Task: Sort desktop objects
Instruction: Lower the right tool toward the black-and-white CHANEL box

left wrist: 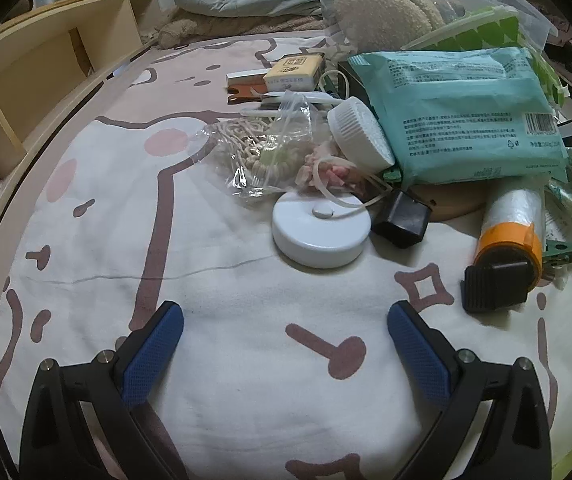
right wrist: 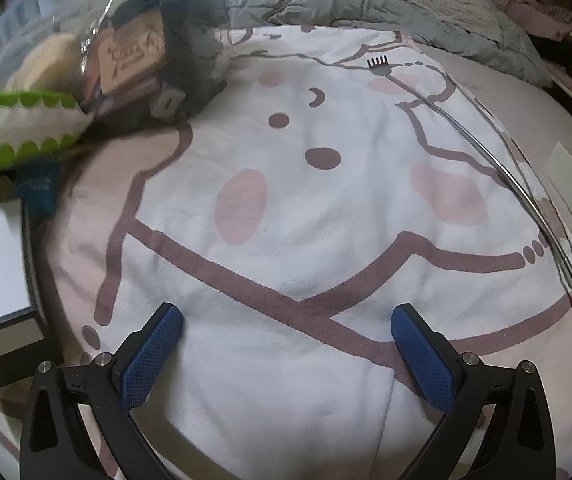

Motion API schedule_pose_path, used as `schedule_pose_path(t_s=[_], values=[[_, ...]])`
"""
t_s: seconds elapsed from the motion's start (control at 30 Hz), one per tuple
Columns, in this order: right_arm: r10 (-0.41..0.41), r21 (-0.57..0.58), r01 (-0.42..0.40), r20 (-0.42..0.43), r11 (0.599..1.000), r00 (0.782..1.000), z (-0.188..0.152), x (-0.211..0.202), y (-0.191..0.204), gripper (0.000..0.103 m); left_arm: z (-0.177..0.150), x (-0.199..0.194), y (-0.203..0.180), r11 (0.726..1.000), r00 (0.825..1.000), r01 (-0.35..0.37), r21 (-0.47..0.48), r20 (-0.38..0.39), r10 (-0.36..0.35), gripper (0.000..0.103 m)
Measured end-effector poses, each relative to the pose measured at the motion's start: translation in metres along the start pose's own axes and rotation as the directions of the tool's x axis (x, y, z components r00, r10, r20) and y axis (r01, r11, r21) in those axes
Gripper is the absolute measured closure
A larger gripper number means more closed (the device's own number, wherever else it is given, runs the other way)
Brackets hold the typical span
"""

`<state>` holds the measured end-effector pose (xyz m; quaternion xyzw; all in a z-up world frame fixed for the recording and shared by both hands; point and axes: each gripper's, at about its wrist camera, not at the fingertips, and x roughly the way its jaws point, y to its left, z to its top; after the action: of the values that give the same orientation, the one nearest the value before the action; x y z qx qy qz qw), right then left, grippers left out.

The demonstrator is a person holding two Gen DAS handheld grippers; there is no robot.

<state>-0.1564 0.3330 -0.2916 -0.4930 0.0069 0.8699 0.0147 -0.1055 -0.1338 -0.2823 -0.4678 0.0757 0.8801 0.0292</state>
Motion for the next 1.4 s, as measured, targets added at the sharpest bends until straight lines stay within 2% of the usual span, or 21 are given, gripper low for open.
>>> schedule_pose_path(t_s=[0.2,0.23,0.33,0.4,0.47,0.53,0.6,0.73,0.83,0.9,0.97,1.03,1.13,1.27,1.4], values=[[-0.017,-0.006,0.016,-0.068,1.000,0.998,0.014,-0.003,0.003,0.000,0.000,0.000,-0.001,1.000,1.000,0.003,-0.004,0.001,-0.003,0.000],[0.004,-0.011,-0.004,-0.070,1.000,0.998,0.018,-0.007,0.006,0.000,-0.001,0.000,-0.001,1.000,1.000,0.008,-0.007,0.003,-0.008,0.000],[0.105,-0.080,-0.105,-0.005,0.991,0.994,0.031,-0.034,0.026,0.000,-0.001,0.000,-0.001,1.000,1.000,0.012,-0.009,0.011,-0.012,0.000],[0.184,-0.151,-0.173,0.063,0.973,0.981,0.037,-0.059,0.045,0.000,-0.001,0.000,0.001,1.000,1.000,0.012,-0.006,0.016,-0.012,0.000],[0.267,-0.200,-0.241,0.116,0.950,0.957,0.037,-0.080,0.062,0.000,-0.001,0.000,0.001,1.000,1.000,0.015,-0.006,0.019,-0.015,0.000],[0.349,-0.244,-0.312,0.130,0.918,0.928,0.034,-0.095,0.080,0.000,-0.001,0.000,0.001,1.000,1.000,0.017,-0.006,0.023,-0.016,0.000],[0.396,-0.297,-0.351,0.109,0.888,0.912,0.026,-0.104,0.098,0.000,-0.002,-0.001,0.003,1.000,0.999,0.019,-0.006,0.026,-0.018,0.000],[0.410,-0.397,-0.369,0.020,0.840,0.912,0.005,-0.100,0.125,0.000,-0.002,-0.001,0.004,1.000,0.999,0.020,-0.005,0.030,-0.020,0.000],[0.344,-0.444,-0.309,-0.001,0.841,0.939,-0.005,-0.091,0.134,0.000,-0.002,-0.001,0.004,1.000,0.999,0.019,-0.004,0.031,-0.019,0.000],[0.314,-0.402,-0.289,-0.005,0.869,0.949,-0.002,-0.083,0.127,0.000,-0.002,-0.002,0.003,1.000,0.999,0.019,-0.004,0.031,-0.019,0.000],[0.348,-0.317,-0.331,-0.004,0.889,0.937,0.004,-0.081,0.112,0.000,-0.003,-0.002,0.003,1.000,0.999,0.018,-0.003,0.031,-0.018,0.000],[0.353,-0.242,-0.332,0.046,0.912,0.935,0.011,-0.084,0.099,0.000,-0.003,-0.002,0.003,1.000,0.999,0.019,-0.003,0.033,-0.018,0.000],[0.287,-0.128,-0.269,0.144,0.955,0.947,0.023,-0.090,0.075,0.000,-0.003,-0.002,0.004,1.000,0.999,0.021,-0.004,0.035,-0.020,0.000],[0.249,0.036,-0.258,0.165,0.966,0.954,0.032,-0.081,0.044,0.000,-0.003,-0.001,0.003,1.000,0.999,0.017,-0.002,0.036,-0.017,0.000],[0.208,0.091,-0.226,0.173,0.970,0.963,0.033,-0.078,0.032,0.000,-0.002,-0.004,0.003,1.000,0.999,0.015,-0.001,0.036,-0.015,0.000]])
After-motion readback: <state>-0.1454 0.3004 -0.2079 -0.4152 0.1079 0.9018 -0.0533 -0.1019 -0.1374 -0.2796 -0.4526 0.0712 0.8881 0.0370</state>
